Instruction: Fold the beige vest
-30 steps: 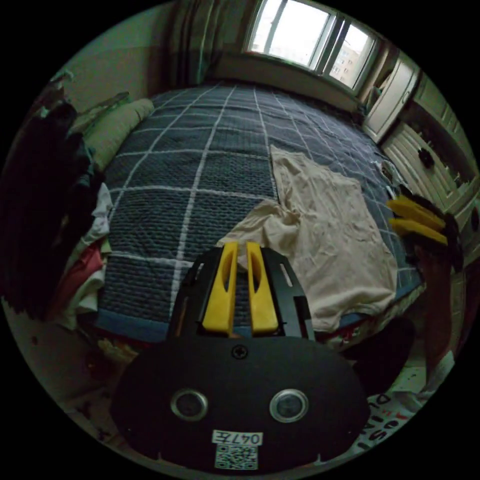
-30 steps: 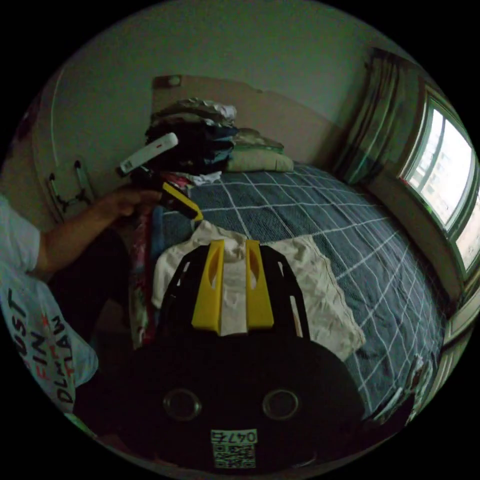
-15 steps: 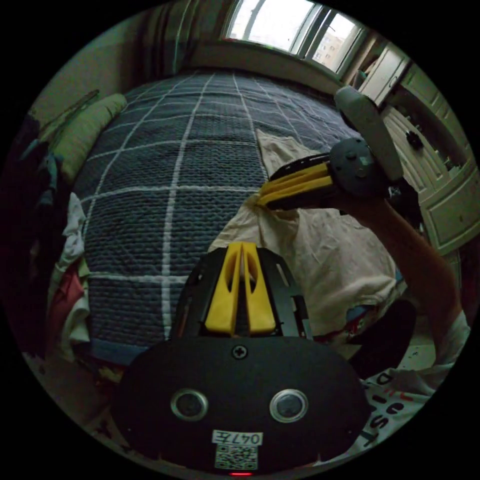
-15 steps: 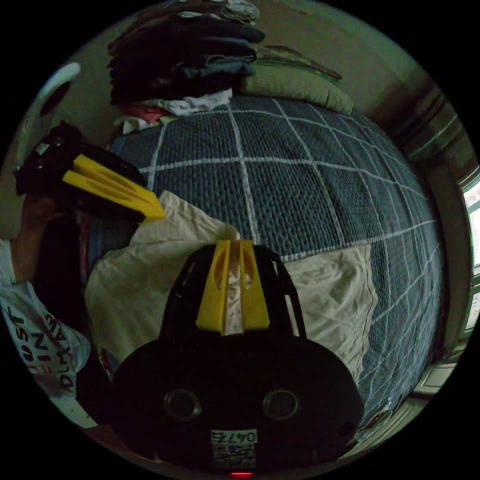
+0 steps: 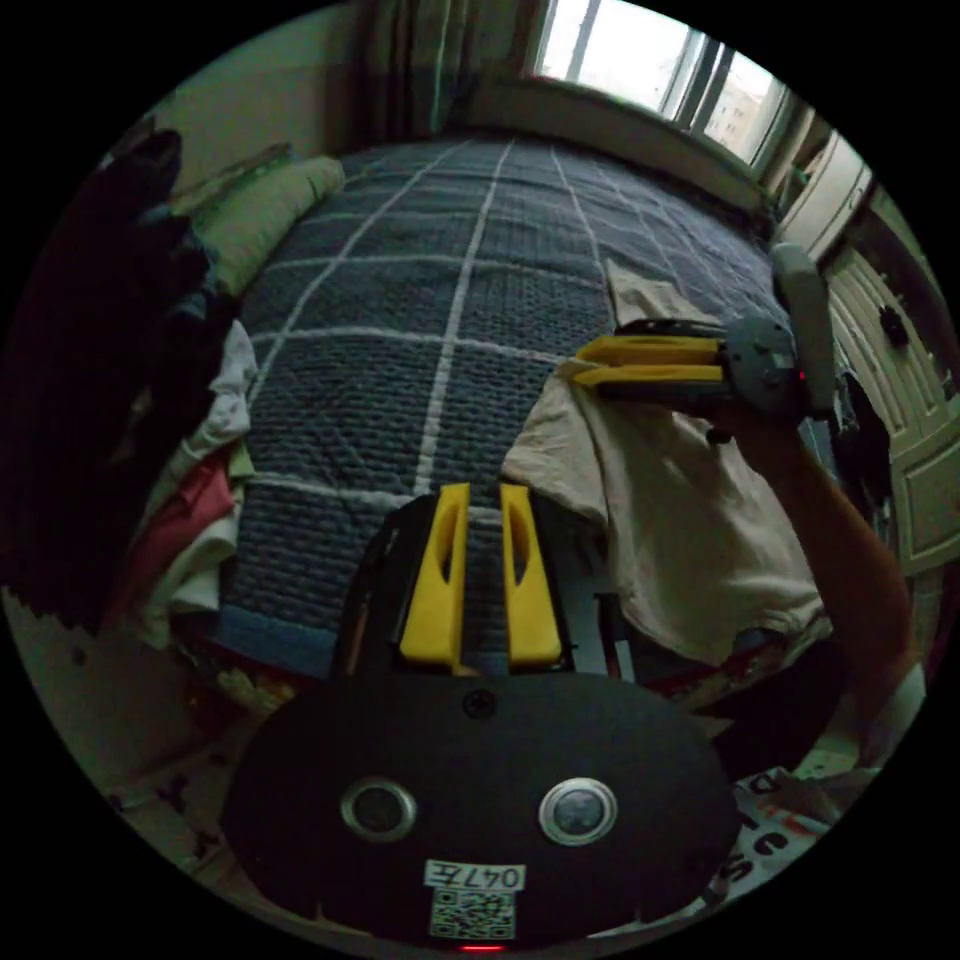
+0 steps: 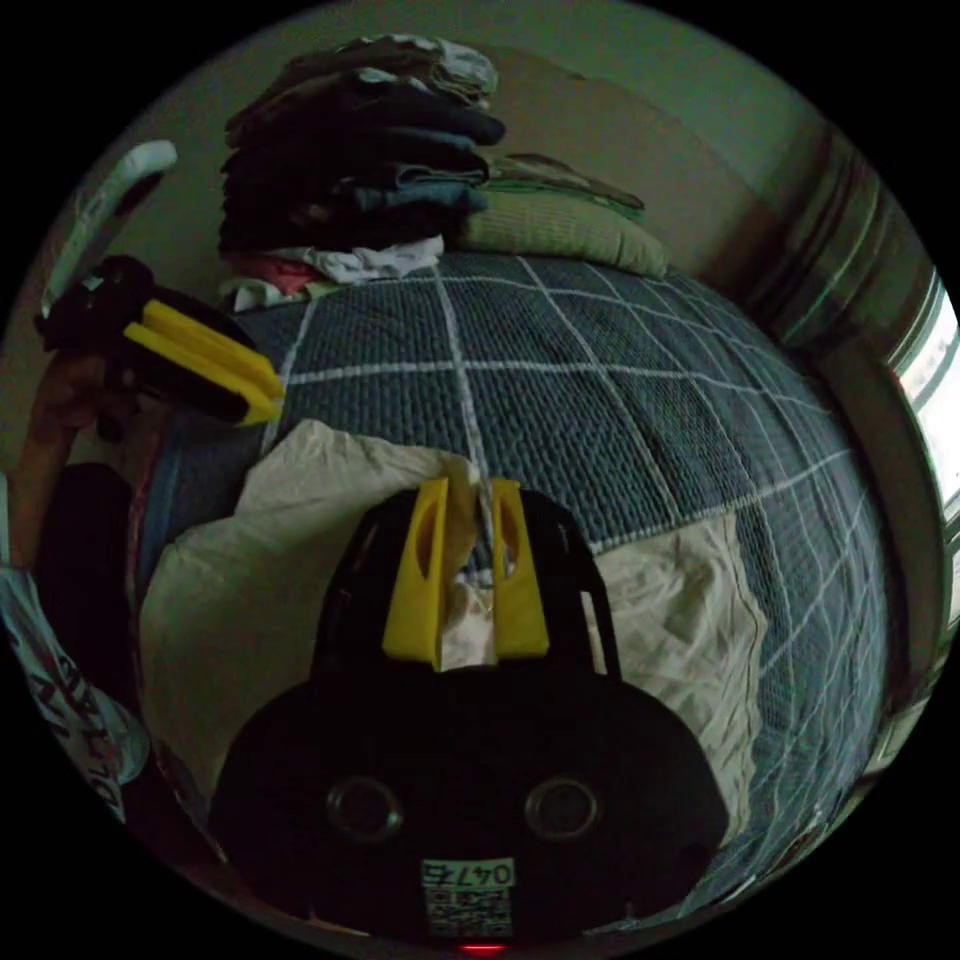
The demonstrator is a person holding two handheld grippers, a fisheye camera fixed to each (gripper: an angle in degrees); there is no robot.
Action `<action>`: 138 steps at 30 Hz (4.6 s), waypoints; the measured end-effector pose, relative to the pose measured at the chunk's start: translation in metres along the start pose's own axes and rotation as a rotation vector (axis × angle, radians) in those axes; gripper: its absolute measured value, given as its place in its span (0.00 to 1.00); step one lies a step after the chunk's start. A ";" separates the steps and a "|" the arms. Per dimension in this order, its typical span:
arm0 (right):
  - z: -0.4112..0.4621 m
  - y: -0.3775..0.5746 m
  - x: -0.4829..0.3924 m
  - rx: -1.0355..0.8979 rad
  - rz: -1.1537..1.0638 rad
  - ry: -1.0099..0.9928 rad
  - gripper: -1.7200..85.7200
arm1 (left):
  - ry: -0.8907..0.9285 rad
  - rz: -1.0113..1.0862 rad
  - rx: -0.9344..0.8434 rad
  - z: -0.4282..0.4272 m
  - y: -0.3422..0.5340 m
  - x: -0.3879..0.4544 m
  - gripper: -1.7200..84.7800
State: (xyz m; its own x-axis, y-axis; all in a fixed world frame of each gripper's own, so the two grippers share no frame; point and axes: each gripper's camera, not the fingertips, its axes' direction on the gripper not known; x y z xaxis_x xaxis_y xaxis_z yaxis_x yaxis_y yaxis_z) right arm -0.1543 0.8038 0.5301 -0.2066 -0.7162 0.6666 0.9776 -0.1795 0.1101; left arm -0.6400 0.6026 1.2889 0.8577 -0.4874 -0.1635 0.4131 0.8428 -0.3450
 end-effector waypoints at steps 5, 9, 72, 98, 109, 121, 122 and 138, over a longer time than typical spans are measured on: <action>-0.044 0.030 0.006 0.160 0.088 -0.048 0.07 | 0.307 -0.034 0.028 0.010 -0.007 0.003 0.10; -0.093 0.069 -0.010 0.278 0.113 0.001 0.05 | 0.265 -0.085 -0.023 0.023 -0.014 0.024 0.10; -0.157 0.652 -0.014 -0.222 0.592 0.032 0.06 | 0.075 0.954 0.328 -0.037 0.230 0.977 0.13; -0.195 0.763 -0.031 0.032 0.901 0.223 0.05 | -0.104 1.186 0.258 -0.026 0.264 1.128 0.14; -0.145 0.769 -0.011 0.009 0.884 0.036 0.06 | 0.245 0.635 0.510 -0.051 0.251 1.038 0.02; -0.116 0.752 0.004 0.027 0.915 -0.003 0.02 | 0.300 0.457 0.497 -0.036 0.239 0.967 0.02; -0.126 0.749 0.001 0.059 0.903 0.041 0.02 | 0.309 0.434 0.511 -0.035 0.239 0.959 0.02; -0.092 0.716 0.017 -0.065 0.842 -0.102 0.02 | 0.397 0.270 0.464 -0.012 0.218 0.875 0.02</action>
State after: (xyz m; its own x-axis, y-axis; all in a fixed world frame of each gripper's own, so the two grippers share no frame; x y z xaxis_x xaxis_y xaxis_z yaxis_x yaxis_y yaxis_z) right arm 0.5386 0.6013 0.5522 0.5965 -0.5644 0.5706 0.7985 0.3459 -0.4927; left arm 0.1972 0.3567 1.0595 0.8087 -0.2178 -0.5465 0.3646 0.9145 0.1751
